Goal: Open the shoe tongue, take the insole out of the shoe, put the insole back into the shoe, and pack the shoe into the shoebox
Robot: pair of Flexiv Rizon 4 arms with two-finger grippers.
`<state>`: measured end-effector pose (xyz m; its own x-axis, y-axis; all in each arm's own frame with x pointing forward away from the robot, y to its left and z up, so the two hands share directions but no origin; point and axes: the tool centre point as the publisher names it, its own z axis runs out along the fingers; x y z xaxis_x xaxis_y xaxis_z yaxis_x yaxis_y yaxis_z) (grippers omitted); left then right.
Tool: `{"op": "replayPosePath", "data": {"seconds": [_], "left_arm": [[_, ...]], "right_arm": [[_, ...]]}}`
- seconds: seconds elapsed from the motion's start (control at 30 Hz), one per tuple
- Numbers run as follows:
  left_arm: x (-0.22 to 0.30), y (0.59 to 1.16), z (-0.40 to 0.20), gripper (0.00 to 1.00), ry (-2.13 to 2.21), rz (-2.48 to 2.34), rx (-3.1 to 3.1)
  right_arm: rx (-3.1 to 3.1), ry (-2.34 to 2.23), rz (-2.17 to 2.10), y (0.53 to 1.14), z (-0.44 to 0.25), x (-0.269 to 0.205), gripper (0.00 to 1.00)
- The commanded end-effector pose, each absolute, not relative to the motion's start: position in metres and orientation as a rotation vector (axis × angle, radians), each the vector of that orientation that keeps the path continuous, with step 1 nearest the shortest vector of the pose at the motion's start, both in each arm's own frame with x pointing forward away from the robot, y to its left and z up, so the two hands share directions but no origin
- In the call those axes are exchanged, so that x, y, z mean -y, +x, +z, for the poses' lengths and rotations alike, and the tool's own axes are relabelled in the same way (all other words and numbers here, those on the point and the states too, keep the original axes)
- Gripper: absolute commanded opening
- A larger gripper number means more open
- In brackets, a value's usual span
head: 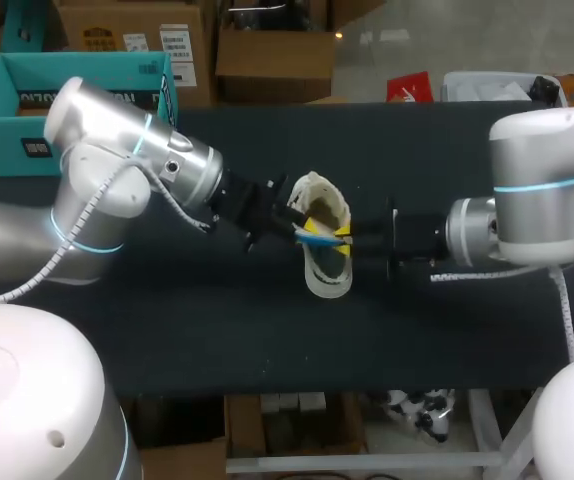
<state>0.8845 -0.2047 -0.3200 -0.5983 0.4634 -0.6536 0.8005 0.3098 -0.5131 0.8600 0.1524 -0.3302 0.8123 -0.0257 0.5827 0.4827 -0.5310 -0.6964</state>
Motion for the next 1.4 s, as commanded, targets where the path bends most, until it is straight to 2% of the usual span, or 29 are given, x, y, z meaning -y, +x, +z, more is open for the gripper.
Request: {"op": "replayPosePath", "data": {"seconds": [0.03, 0.5, 1.07, 1.37, 1.4], "left_arm": [[0.209, 0.876, -0.325, 0.00, 1.098, -1.191, -2.172], [0.220, 0.871, -0.325, 0.00, 1.045, -1.124, -2.149], [0.218, 0.911, -0.346, 0.00, 0.949, -1.146, -2.221], [0.217, 0.910, -0.348, 0.00, 0.942, -1.152, -2.234], [0.216, 0.909, -0.346, 0.05, 0.946, -1.154, -2.229]], "right_arm": [[0.335, -2.067, -0.678, 0.852, -0.322, -0.152, 0.00], [0.406, -2.044, -0.670, 0.877, -0.337, -0.147, 0.00], [0.409, -2.053, -0.652, 0.896, -0.353, -0.145, 0.00], [0.408, -2.064, -0.636, 0.901, -0.356, -0.146, 0.00], [0.408, -2.065, -0.637, 0.901, -0.356, -0.146, 0.00]]}}
